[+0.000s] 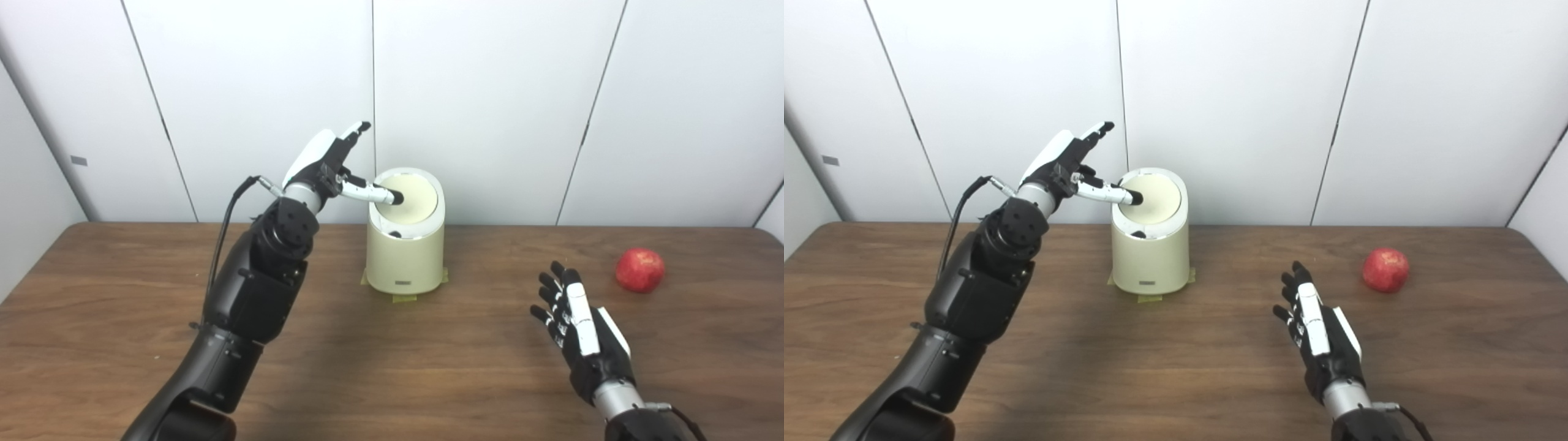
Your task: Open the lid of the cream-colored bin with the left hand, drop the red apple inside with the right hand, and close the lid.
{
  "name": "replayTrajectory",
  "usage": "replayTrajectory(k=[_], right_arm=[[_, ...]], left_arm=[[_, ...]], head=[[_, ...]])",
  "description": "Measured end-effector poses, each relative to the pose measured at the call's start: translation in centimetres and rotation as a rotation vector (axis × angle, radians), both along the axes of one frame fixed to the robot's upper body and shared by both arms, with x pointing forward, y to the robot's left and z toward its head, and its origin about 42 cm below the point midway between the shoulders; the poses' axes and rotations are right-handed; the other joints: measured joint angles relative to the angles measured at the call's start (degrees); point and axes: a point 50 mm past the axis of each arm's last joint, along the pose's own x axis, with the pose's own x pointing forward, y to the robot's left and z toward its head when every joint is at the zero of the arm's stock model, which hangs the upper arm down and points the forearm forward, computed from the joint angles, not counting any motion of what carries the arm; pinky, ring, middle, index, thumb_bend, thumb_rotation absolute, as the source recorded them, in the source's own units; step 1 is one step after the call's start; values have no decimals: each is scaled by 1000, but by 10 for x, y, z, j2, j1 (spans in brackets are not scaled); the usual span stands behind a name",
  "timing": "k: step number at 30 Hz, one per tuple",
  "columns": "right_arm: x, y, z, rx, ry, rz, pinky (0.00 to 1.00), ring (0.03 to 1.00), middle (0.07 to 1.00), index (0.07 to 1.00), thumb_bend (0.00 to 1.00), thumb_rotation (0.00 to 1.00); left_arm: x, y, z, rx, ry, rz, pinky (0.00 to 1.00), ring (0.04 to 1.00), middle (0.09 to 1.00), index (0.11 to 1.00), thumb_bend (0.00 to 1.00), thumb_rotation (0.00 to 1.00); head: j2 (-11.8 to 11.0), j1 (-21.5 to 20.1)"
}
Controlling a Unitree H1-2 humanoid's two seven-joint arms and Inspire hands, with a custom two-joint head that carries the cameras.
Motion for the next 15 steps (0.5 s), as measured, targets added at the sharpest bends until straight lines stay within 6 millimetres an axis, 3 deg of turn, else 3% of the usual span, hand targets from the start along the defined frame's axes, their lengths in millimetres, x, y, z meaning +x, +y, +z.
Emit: replayTrajectory(k=[7,15], right_arm=[[0,0,1,-3,-3,-4,904,978,973,1000,617,1000],[-1,1,6,-8,-19,-10,890,966,967,1000,611,1000]], left_arm=[[6,-3,-7,98,-61,5,967,1000,1000,1000,918,112],[10,-12,-5,162,-117,-23,1000,1000,1000,1000,911,106]], head=[[4,-3],[8,-6]])
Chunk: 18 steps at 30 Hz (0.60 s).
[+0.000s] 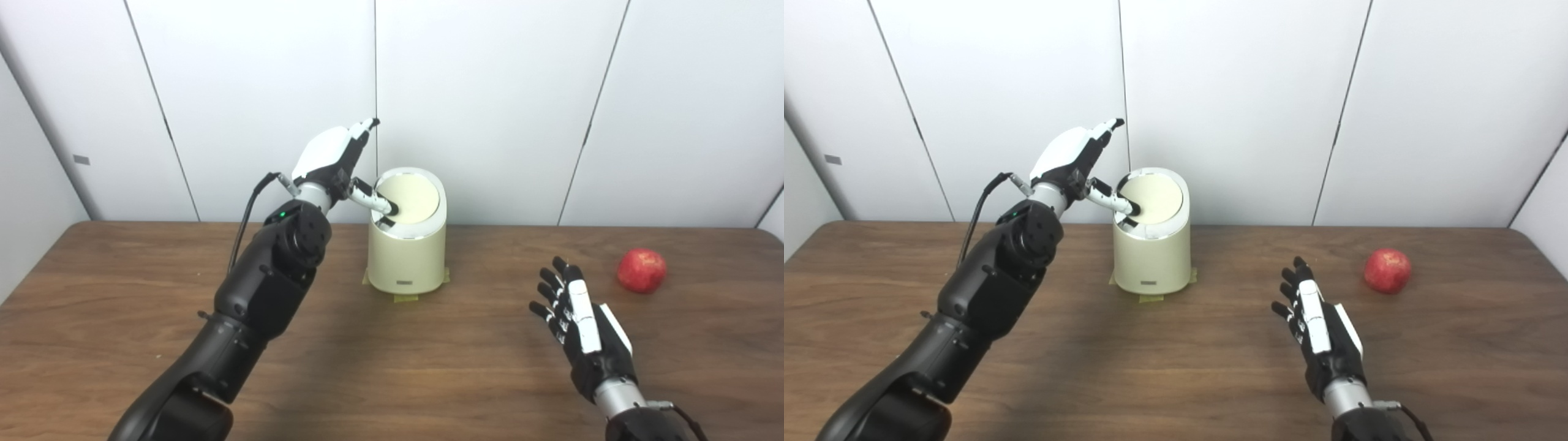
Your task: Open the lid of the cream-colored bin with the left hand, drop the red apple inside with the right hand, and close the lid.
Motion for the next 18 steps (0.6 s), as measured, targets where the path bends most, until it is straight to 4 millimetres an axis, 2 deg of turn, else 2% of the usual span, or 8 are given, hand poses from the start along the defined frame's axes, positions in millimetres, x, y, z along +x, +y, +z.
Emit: replayTrajectory(k=[6,12,18], right_arm=[[0,1,0,5,0,2,889,969,972,1000,620,999],[0,2,0,13,0,4,884,969,964,1000,648,954],[-1,6,6,26,-19,25,892,980,979,1000,631,942]], left_arm=[[5,-6,6,13,-16,6,981,1000,1000,1000,907,132],[5,-14,8,10,-17,-8,912,987,1000,1000,898,172],[4,-22,11,88,-25,-36,865,960,1000,1000,917,146]], head=[[3,-1],[7,-4],[7,-4]])
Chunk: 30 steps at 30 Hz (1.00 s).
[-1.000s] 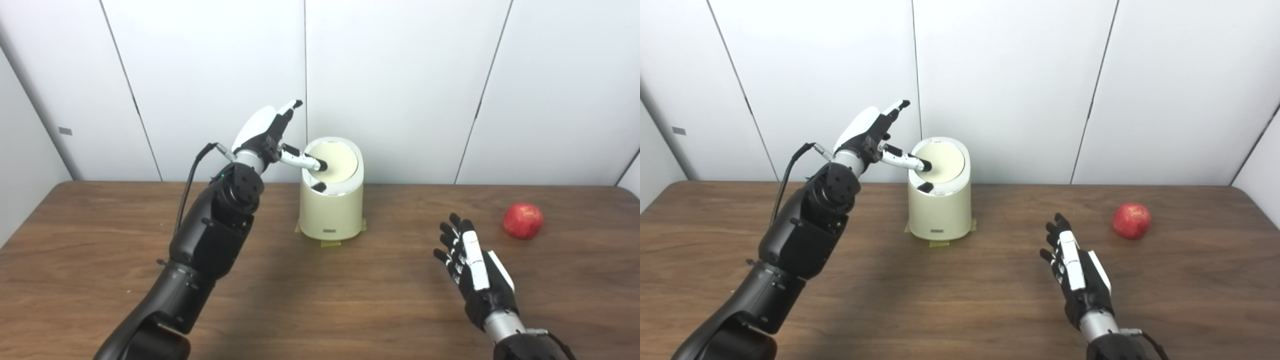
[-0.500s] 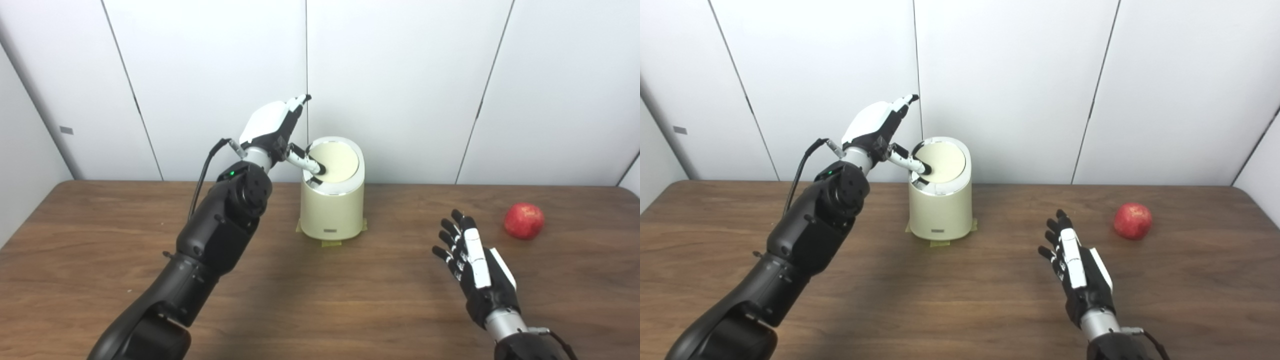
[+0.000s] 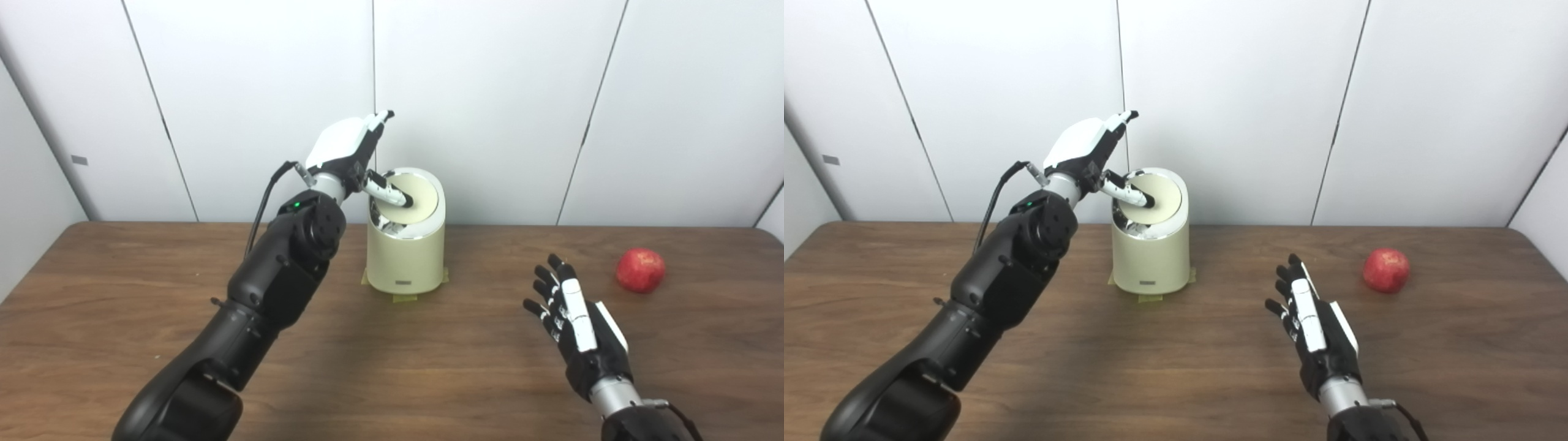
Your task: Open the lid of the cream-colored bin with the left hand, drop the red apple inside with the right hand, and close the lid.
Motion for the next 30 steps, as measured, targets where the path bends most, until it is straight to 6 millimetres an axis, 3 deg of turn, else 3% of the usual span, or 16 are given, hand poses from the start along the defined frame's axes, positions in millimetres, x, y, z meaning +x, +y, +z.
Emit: replayTrajectory(k=[12,19,30], right_arm=[[0,4,1,-4,0,22,888,968,968,1000,626,927],[0,5,1,-20,0,23,898,979,976,1000,619,932],[0,6,1,-20,8,26,895,980,979,1000,619,934]], left_arm=[[-1,-4,2,142,-45,-23,897,957,981,1000,948,123],[-2,-6,2,219,-75,-35,995,973,986,1000,954,109],[-4,-17,4,372,-143,-66,984,984,983,1000,988,128]], head=[[4,-1],[5,0],[7,0]])
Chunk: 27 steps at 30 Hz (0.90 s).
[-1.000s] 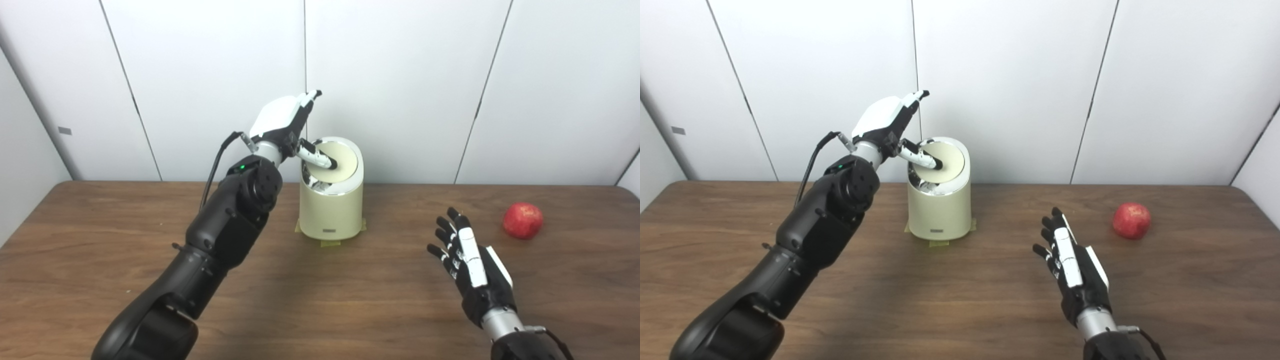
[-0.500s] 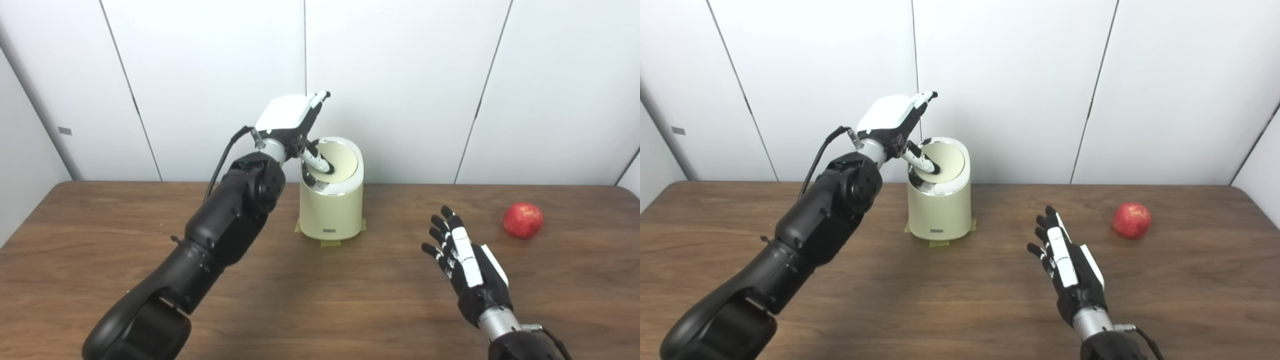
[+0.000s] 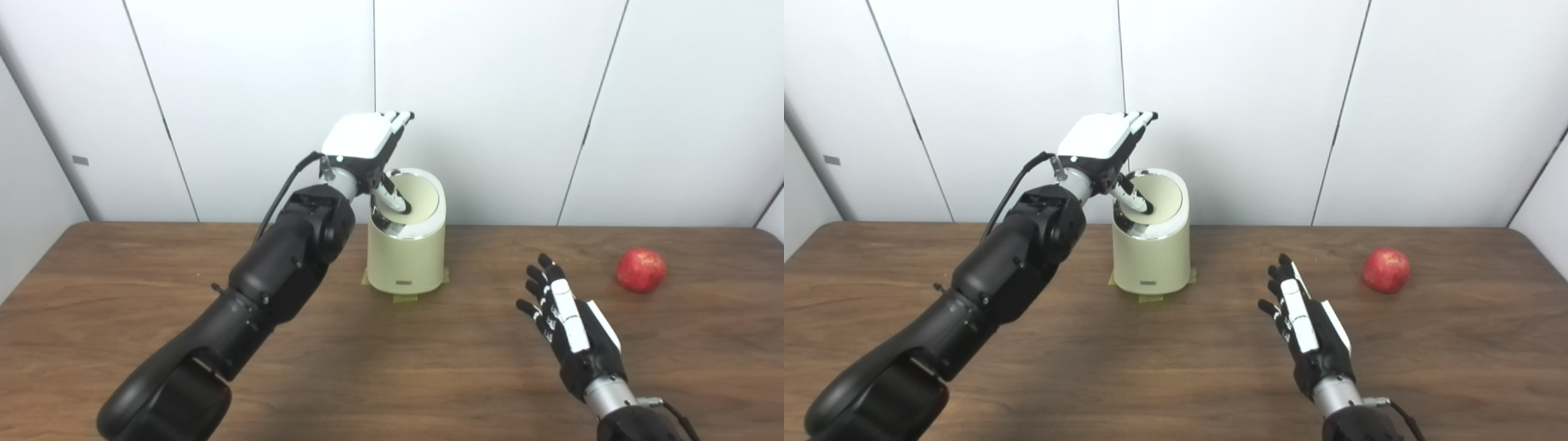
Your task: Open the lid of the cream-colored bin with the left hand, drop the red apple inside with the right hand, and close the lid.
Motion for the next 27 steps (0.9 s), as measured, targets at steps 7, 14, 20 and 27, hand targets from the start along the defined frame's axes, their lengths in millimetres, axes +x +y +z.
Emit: replayTrajectory(k=[7,14,20,27], right_arm=[[0,0,0,0,-1,1,876,971,974,1000,641,933],[0,0,1,6,-2,-1,887,975,975,1000,637,927],[0,-1,1,-1,-2,-5,881,964,967,1000,640,944],[0,-1,1,-8,-1,-12,886,957,960,1000,631,943]], left_arm=[[-3,-7,-2,103,-67,-30,999,994,993,1000,1000,115],[-7,-7,4,132,-54,-31,1000,975,969,1000,973,118],[-14,4,18,-24,44,-29,876,933,949,985,822,146],[-27,46,68,-526,147,-3,680,853,911,964,662,276]], head=[[1,-3],[3,-3],[4,-6],[0,-10]])
